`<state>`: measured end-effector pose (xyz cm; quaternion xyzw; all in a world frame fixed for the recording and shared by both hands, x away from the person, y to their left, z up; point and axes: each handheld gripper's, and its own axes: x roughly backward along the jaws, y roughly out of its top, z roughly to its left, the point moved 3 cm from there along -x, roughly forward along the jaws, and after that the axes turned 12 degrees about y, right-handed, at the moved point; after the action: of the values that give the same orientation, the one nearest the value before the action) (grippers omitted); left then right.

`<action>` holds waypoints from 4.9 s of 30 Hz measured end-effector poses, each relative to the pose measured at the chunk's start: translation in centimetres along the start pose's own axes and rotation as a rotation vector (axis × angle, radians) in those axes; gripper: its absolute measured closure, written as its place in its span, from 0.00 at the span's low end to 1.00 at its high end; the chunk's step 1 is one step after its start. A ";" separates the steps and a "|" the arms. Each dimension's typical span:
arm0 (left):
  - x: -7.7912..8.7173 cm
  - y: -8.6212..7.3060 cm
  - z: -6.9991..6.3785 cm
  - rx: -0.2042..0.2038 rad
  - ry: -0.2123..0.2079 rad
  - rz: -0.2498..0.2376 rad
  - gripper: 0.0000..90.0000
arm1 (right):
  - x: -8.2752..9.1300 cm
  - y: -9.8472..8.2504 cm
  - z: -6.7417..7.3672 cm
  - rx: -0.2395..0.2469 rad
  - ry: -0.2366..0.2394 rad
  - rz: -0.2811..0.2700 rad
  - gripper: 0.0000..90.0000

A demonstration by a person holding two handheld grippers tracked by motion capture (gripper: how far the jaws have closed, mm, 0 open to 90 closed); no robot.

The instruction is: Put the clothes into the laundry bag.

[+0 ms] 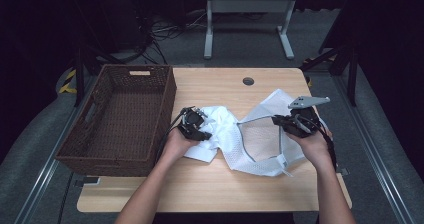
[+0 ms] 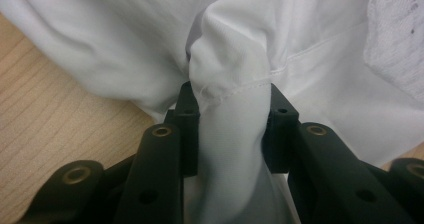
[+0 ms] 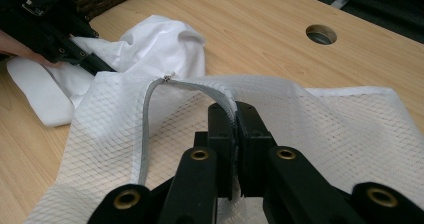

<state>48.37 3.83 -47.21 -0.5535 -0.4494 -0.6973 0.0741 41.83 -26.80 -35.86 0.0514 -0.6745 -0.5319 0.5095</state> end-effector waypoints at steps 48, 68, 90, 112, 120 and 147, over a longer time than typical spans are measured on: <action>12.2 3.4 -2.2 -0.011 -0.084 -0.229 0.79 | 2.0 -1.5 -2.6 -0.052 -0.061 -0.005 0.96; 10.7 2.4 -5.1 -0.135 -0.196 -0.164 0.79 | 1.0 -1.4 -2.2 -0.046 -0.033 -0.009 0.96; 7.2 2.4 -9.7 -0.251 -0.261 -0.081 0.79 | -0.5 -0.5 -0.3 0.018 0.037 -0.006 0.96; 5.1 2.0 -10.0 -0.243 -0.244 -0.039 0.79 | -1.7 0.2 1.7 0.074 0.113 0.019 0.96; 4.7 2.0 -8.9 -0.174 -0.195 -0.044 0.79 | -2.2 0.4 2.3 0.088 0.131 0.029 0.96; -0.1 2.0 -9.1 -0.090 -0.053 -0.044 0.77 | -4.4 0.0 3.0 0.102 0.161 0.081 0.96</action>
<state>43.17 -3.87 -46.00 -0.5643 -0.4316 -0.7034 0.0218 41.65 -22.09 -38.43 0.0926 -0.6591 -0.4701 0.5797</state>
